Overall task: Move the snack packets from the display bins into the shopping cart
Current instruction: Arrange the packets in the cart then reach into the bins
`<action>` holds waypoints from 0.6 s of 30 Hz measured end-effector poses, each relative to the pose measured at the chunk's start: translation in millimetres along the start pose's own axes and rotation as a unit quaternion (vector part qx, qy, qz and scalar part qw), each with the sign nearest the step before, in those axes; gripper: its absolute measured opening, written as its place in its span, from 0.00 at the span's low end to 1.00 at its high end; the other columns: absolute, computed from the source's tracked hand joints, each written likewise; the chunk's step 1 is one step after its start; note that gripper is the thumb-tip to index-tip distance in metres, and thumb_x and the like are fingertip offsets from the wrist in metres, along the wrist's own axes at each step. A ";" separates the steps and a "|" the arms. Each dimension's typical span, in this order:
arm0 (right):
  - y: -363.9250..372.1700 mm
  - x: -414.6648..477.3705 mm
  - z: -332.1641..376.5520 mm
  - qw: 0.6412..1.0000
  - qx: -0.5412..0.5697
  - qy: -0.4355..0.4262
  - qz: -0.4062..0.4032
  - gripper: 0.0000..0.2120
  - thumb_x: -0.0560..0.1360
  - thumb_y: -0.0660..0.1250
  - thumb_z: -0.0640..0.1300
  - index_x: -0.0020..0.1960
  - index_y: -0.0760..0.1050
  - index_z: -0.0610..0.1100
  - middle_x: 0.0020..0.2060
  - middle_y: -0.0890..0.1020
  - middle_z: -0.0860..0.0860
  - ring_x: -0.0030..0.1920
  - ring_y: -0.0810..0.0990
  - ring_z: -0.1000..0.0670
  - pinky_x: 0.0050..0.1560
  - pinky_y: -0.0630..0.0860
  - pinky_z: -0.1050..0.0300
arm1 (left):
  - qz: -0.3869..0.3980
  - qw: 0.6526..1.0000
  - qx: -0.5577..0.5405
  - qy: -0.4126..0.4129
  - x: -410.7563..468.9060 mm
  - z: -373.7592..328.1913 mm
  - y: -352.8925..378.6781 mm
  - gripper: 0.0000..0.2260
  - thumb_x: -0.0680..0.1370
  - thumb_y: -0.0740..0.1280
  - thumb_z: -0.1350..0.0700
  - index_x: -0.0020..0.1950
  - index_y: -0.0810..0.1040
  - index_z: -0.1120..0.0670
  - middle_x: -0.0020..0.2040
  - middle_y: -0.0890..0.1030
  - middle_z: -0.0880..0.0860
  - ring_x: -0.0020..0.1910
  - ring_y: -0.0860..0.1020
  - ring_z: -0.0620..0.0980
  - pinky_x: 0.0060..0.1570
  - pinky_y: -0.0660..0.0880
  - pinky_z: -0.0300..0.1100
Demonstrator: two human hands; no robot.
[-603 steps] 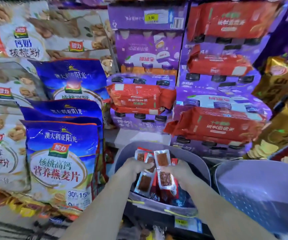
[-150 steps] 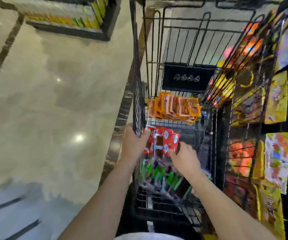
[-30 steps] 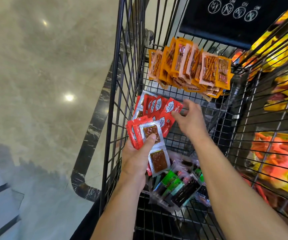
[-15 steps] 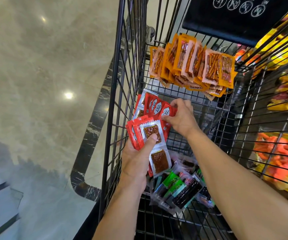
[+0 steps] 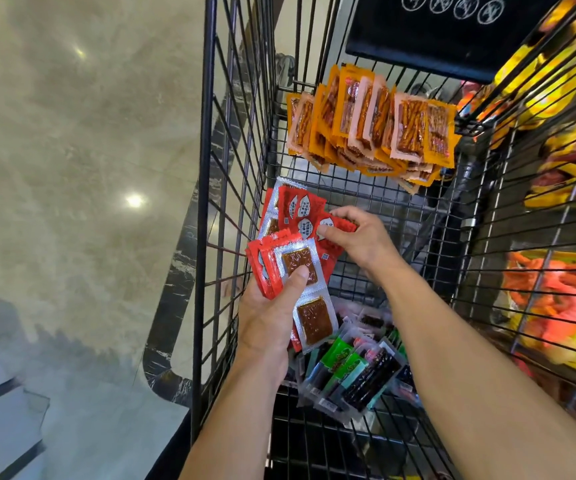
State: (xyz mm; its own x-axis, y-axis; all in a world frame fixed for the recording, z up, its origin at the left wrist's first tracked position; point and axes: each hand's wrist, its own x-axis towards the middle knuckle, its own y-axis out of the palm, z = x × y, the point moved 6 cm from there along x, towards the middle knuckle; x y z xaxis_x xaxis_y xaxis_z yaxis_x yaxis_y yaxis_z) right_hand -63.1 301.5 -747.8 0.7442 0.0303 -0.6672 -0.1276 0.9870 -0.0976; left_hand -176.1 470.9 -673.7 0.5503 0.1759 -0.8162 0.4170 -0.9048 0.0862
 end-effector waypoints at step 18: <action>-80.5 -100.8 30.0 0.971 0.115 -0.062 -0.200 0.11 0.77 0.76 0.43 0.55 0.77 0.52 0.46 0.87 0.54 0.46 0.86 0.55 0.47 0.83 0.56 | 0.037 0.999 0.026 0.017 -34.5 -37.4 11.6 0.08 0.77 0.78 0.53 0.55 0.85 0.45 0.53 0.89 0.52 0.51 0.89 0.55 0.49 0.86 0.56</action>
State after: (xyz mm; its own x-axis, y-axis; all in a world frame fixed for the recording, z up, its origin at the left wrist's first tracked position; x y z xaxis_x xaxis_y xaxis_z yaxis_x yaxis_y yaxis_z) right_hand -108.2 223.7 -650.6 0.7792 -0.3581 -0.5143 0.3271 0.9324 -0.1536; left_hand -163.2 468.8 -623.2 0.6025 0.1192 -0.7892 0.3367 -0.9344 0.1159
